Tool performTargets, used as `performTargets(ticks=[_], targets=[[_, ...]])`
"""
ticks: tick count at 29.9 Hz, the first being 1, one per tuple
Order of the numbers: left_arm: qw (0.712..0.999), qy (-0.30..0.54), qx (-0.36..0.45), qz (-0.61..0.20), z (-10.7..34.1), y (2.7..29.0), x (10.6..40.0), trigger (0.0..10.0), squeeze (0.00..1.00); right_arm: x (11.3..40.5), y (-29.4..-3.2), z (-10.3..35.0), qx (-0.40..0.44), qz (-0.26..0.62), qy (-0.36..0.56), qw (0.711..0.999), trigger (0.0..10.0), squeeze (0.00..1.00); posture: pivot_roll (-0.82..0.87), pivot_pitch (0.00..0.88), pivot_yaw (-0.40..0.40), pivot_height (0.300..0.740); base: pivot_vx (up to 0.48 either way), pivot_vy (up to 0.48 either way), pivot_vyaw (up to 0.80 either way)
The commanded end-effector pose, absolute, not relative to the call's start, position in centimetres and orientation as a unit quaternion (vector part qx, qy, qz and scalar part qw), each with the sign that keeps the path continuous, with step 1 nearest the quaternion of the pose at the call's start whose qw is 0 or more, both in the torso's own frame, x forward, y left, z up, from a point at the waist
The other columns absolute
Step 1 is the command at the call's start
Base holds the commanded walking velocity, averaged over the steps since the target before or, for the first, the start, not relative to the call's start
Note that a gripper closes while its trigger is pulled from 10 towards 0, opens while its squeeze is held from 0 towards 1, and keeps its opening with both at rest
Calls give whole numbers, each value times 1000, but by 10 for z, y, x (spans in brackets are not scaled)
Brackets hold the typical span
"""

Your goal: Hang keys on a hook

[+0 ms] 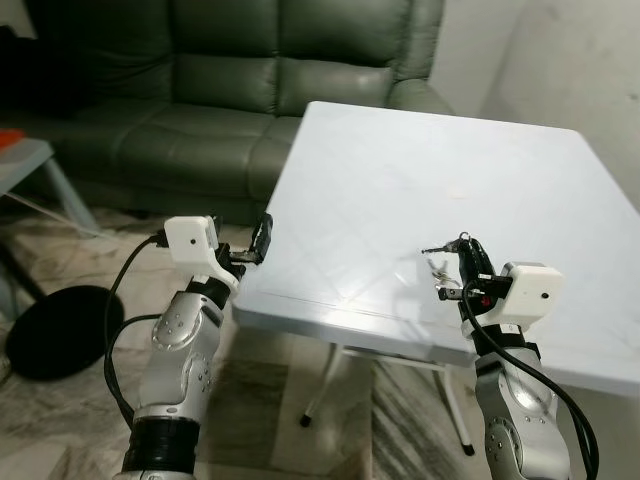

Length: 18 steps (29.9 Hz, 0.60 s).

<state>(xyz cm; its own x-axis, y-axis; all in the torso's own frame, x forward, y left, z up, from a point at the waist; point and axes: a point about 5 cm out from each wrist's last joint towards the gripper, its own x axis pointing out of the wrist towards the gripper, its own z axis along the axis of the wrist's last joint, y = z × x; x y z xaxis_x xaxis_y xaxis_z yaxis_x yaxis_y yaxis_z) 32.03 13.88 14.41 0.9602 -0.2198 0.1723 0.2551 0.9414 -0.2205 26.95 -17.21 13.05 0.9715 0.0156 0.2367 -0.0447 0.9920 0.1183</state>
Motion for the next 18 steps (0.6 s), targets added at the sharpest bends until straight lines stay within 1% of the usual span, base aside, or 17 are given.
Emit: performTargets(ticks=[1,6,9,18], targets=[[982,-70,-121,-125,144,135,322,10000,0,271,-174,129,60,9,-111,992,10000,0,-33,0,-43,740,0,0,-775],[982,-63,-126,-124,141,135,323,10000,0,272,-173,128,60,9,-110,992,10000,0,-34,0,-43,740,0,0,-775],[982,-62,-128,-123,140,136,324,10000,0,273,-173,128,61,9,-109,992,10000,0,-35,0,-42,740,0,334,-775],[982,-58,-130,-123,140,136,326,10000,0,273,-173,127,60,8,-109,992,10000,0,-35,0,-39,740,0,478,-775]])
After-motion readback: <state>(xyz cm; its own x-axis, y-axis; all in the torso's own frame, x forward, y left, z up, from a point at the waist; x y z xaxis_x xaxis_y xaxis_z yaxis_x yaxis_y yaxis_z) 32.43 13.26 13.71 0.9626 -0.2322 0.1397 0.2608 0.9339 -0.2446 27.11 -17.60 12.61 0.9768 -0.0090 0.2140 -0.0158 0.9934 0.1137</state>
